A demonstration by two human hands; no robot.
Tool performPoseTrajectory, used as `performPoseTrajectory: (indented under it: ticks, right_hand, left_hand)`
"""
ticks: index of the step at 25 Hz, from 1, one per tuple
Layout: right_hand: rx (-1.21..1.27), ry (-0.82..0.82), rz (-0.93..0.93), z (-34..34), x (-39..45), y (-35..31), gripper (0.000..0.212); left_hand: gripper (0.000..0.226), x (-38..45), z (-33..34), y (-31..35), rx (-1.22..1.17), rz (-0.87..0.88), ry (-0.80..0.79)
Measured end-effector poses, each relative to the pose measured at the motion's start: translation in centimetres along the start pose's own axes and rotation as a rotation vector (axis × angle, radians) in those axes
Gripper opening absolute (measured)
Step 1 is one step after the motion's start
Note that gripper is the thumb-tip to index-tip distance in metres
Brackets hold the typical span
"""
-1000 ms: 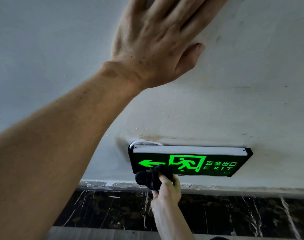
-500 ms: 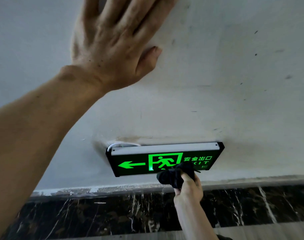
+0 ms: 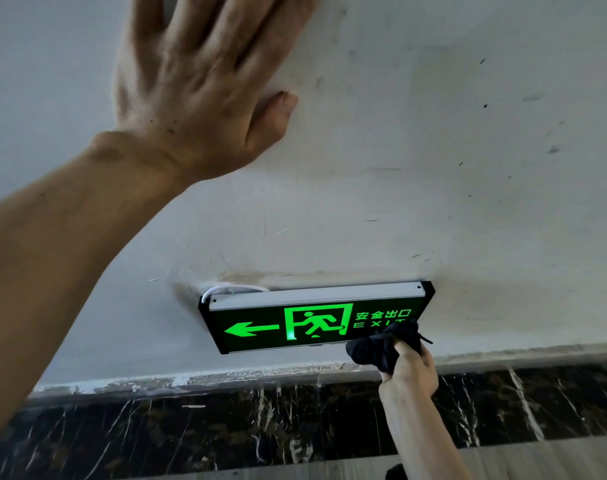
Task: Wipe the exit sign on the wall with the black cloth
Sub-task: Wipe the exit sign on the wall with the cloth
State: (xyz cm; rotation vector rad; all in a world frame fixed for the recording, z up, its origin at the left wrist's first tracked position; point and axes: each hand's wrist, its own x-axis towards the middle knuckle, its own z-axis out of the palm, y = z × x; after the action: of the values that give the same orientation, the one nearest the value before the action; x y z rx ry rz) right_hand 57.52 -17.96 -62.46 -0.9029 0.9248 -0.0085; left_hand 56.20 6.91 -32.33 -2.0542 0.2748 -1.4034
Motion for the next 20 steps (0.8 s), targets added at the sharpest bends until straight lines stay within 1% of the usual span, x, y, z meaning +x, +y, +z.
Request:
performPoseTrajectory:
  ticks: [2, 6, 9, 14, 17, 19, 20]
  right_hand:
    - [-0.017, -0.017, -0.063, -0.1, -0.2, 0.1, 0.034]
    - [-0.065, -0.075, -0.273, -0.2, -0.8, 0.1, 0.034]
    - [-0.110, -0.124, -0.386, -0.2, -1.5, -0.3, 0.034]
    - [-0.278, -0.195, -0.532, 0.1, -3.1, 0.5, 0.032]
    - [-0.396, -0.276, -0.618, 0.9, -5.5, 2.4, 0.041]
    - [-0.463, -0.322, -0.632, 1.3, -6.9, 4.3, 0.042]
    - [-0.482, -0.338, -0.621, 1.6, -7.5, 5.3, 0.038]
  left_hand:
    - [0.057, -0.1, 0.0, 0.1, 0.000, -0.005, -0.003]
    - [0.055, 0.0, 0.1, 0.2, -0.018, -0.003, -0.007]
    - [0.054, -0.1, 0.2, 0.2, -0.029, -0.012, -0.005]
    - [0.054, -0.2, 0.2, 0.2, -0.023, -0.022, -0.020]
    - [0.053, -0.2, 0.1, 0.3, 0.001, -0.034, -0.022]
    - [0.053, -0.2, 0.1, 0.3, 0.003, -0.032, -0.021]
    - [0.053, -0.1, 0.1, 0.3, 0.000, -0.027, -0.023]
